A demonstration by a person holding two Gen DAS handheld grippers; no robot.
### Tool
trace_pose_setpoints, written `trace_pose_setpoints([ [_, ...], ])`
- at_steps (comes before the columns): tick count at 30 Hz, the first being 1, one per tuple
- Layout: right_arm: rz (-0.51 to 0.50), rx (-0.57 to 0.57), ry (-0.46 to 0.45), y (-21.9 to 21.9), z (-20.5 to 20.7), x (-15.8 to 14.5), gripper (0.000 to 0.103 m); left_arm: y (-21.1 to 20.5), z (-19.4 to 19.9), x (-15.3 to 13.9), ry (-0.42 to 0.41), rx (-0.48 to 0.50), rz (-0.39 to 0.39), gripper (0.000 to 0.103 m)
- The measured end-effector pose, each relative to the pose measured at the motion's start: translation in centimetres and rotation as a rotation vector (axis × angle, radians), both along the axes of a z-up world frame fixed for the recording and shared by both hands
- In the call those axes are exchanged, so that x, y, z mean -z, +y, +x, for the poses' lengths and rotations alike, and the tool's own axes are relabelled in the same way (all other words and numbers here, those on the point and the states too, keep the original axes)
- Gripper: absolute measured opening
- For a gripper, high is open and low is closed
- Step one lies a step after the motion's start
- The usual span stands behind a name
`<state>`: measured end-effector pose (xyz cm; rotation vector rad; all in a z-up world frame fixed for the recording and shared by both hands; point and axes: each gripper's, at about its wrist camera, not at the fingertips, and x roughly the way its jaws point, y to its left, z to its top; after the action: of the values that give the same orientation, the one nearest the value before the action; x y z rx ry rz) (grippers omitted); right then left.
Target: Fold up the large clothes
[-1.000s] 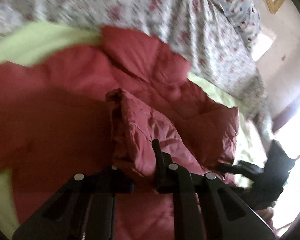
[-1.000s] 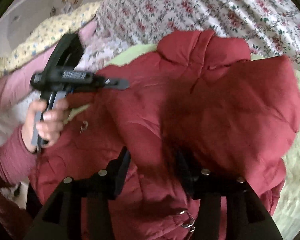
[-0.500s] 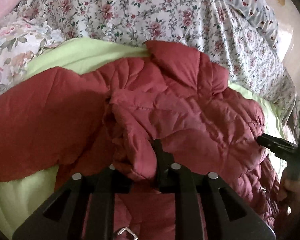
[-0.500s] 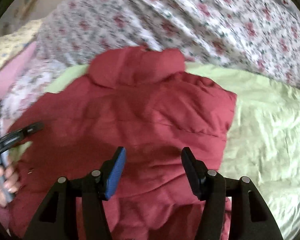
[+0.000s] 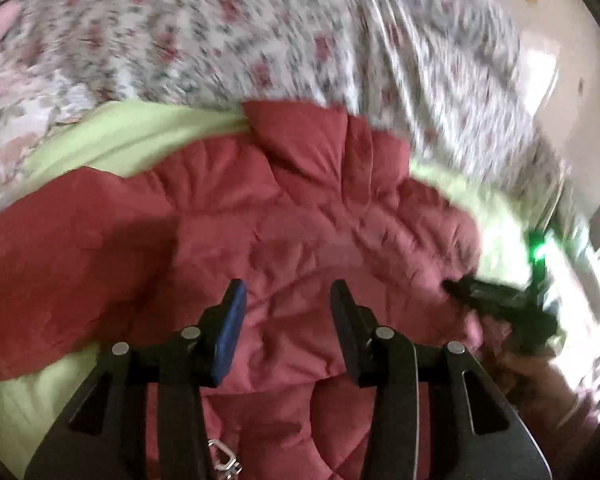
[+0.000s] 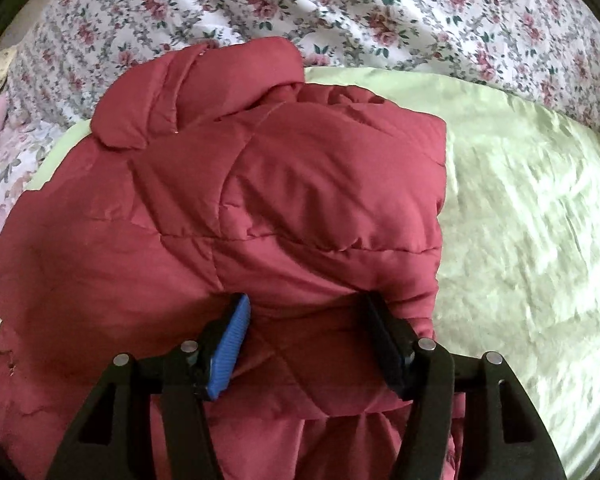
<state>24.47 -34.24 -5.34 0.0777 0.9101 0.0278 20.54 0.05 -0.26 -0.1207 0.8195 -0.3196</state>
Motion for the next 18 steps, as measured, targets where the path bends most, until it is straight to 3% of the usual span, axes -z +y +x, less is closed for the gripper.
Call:
trace_pose_setpoints([
  [3, 0.002, 0.005, 0.003, -0.1, 0.0, 0.1, 0.062, -1.2, 1.8, 3.3, 0.088, -0.015, 0.084, 0.041],
  [5, 0.008, 0.008, 0.005, -0.2, 0.0, 0.1, 0.062, -0.9, 2.4, 4.8, 0.117, -0.026, 0.090, 0.041],
  [10, -0.016, 0.020, -0.023, 0.9, -1.6, -2.0, 0.062, -0.5, 2.4, 5.2, 0.127, -0.040, 0.075, 0.041],
  [13, -0.037, -0.045, -0.081, 3.1, -3.0, -3.9, 0.062, -0.5, 2.4, 5.5, 0.124, -0.044, 0.082, 0.041],
  [18, -0.082, -0.079, 0.006, 4.4, -1.6, -1.8, 0.066, -0.4, 2.5, 5.5, 0.133, -0.040, 0.062, 0.041],
])
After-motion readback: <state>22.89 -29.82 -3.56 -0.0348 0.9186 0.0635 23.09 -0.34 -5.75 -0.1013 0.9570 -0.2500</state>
